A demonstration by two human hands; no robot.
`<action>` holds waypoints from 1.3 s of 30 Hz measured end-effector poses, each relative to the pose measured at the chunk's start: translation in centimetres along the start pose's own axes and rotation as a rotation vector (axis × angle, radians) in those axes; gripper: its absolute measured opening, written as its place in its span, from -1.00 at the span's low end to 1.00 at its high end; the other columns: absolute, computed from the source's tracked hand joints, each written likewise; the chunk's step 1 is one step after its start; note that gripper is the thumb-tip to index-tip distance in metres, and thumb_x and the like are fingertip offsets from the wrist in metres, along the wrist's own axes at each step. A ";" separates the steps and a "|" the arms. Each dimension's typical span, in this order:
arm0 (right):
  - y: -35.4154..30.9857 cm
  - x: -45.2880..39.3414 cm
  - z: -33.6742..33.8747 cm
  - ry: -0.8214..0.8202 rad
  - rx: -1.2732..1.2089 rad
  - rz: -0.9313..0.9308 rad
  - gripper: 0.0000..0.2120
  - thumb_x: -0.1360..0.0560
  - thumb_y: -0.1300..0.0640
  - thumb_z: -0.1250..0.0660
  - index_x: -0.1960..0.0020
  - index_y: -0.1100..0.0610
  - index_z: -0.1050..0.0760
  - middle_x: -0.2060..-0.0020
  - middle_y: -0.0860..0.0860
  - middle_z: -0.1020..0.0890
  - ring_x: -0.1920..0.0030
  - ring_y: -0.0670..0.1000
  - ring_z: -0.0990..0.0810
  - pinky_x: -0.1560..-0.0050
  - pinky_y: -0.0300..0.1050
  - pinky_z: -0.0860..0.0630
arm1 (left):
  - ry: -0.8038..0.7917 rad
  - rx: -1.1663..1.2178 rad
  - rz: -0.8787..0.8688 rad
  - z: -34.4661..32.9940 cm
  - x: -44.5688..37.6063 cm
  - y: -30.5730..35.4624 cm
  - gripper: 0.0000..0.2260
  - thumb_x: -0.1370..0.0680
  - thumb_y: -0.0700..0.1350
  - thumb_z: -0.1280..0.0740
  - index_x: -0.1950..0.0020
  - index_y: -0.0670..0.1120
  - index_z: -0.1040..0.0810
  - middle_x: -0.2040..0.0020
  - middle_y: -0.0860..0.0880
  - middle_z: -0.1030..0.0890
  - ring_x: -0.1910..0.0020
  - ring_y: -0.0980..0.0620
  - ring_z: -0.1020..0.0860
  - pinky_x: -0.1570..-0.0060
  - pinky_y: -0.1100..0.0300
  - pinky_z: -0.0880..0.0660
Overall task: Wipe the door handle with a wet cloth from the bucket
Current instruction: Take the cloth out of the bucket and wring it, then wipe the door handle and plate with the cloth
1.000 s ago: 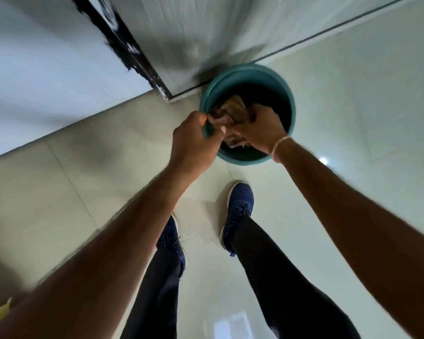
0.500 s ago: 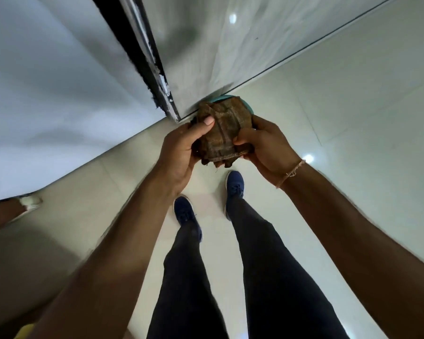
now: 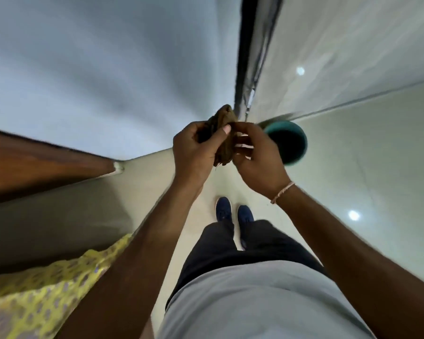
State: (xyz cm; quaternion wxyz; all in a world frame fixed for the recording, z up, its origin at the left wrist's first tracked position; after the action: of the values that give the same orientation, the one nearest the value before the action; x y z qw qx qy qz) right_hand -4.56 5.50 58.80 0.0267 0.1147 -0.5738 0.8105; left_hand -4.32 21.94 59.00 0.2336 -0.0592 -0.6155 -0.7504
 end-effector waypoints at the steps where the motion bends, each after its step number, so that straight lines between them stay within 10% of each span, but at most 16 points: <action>1: -0.9 0.0 -1.5 -0.056 -0.024 0.008 -0.50 -0.51 0.37 -0.36 -0.44 0.19 -0.50 -0.25 0.07 -0.67 -0.17 -0.01 -0.72 -0.11 -0.09 -0.74 | 0.051 0.005 -0.013 1.6 0.7 0.6 -0.79 -0.58 0.02 -0.57 -0.08 -0.10 -0.74 0.13 0.02 -0.76 0.19 0.09 -0.69 0.25 0.24 -0.55; 6: -5.9 0.4 -7.6 -0.292 -0.166 0.007 -0.57 -0.47 0.31 -0.38 -0.33 0.18 -0.51 -0.03 0.06 -0.75 0.06 0.05 -0.76 0.08 -0.12 -0.68 | 0.219 0.094 -0.043 9.0 5.6 2.2 -0.53 -0.79 0.16 -0.13 -0.08 -0.06 -0.76 0.04 -0.04 -0.77 -0.03 -0.05 -0.73 -0.07 0.11 -0.65; 12: -11.2 1.9 -16.4 -0.388 -0.209 -0.044 -0.77 -0.66 -0.05 -0.44 -0.13 0.12 -0.61 0.11 -0.04 -0.73 0.11 -0.04 -0.72 -0.02 0.00 -0.65 | 0.334 0.098 -0.031 18.2 9.4 2.2 -0.27 -0.77 0.26 0.17 -0.11 -0.01 -0.78 0.08 -0.02 -0.78 0.05 0.12 -0.72 0.16 0.46 -0.51; 16: -12.8 3.8 -25.1 -0.533 -0.404 -0.310 -0.75 -0.70 0.02 -0.39 -0.25 0.16 -0.67 -0.11 0.14 -0.78 -0.18 0.19 -0.75 -0.18 0.15 -0.73 | 0.393 0.089 0.033 25.2 10.4 -0.2 -0.15 -0.66 0.47 0.24 -0.14 0.10 -0.79 0.01 0.01 -0.79 -0.04 0.01 -0.73 -0.10 0.08 -0.63; 20: -15.1 4.4 -32.6 -0.573 -0.471 -0.397 -0.80 -0.67 0.12 -0.42 -0.26 0.17 -0.65 -0.22 0.22 -0.73 -0.26 0.23 -0.72 -0.13 0.12 -0.73 | 0.443 0.098 0.016 32.7 10.5 -1.4 -0.03 -0.42 0.63 0.21 -0.17 0.06 -0.77 -0.09 -0.04 -0.77 -0.17 -0.09 -0.70 -0.33 -0.11 -0.62; 26: -19.1 3.4 -42.5 -0.506 -0.556 -0.452 -0.67 -0.64 0.25 -0.37 -0.39 0.24 -0.57 -0.28 0.27 -0.70 -0.29 0.30 -0.69 -0.13 0.16 -0.73 | 0.598 0.132 -0.126 46.0 9.4 -2.2 -0.44 -0.79 0.21 -0.02 -0.08 -0.04 -0.75 0.02 0.06 -0.76 0.02 0.23 -0.68 0.12 0.47 -0.51; 30: -21.5 2.1 -45.7 -0.466 -0.609 -0.444 -0.62 -0.58 0.25 -0.40 -0.39 0.22 -0.56 -0.25 0.25 -0.72 -0.29 0.35 -0.69 -0.15 0.17 -0.69 | 0.629 0.018 -0.195 52.7 7.4 -1.9 -0.68 -0.77 0.07 -0.25 0.13 0.08 -0.62 0.27 0.24 -0.61 0.19 0.15 -0.56 0.15 0.33 -0.43; 39: -32.2 -3.4 -45.5 -0.186 -0.050 0.203 -0.72 -0.55 0.20 -0.54 -0.19 0.15 -0.53 -0.02 0.02 -0.69 -0.05 0.05 -0.69 -0.05 -0.13 -0.64 | 0.606 -0.257 -0.303 59.1 0.0 1.9 -0.71 -0.72 0.04 -0.35 -0.40 -0.05 -0.60 -0.29 0.04 -0.68 -0.27 0.09 -0.60 -0.27 0.12 -0.57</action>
State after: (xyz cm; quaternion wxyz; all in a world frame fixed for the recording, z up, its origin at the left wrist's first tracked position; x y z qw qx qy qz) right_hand -2.64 59.32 73.50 -0.1060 0.1300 -0.6024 0.7804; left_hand -15.23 77.93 74.64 0.2820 0.2290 -0.4209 -0.8312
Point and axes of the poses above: each hand's wrist, its own x-axis away from the middle knuckle, its own z-axis out of the back of the hand, y = z × x, the point moved 10 cm from there along -x, towards the middle knuckle
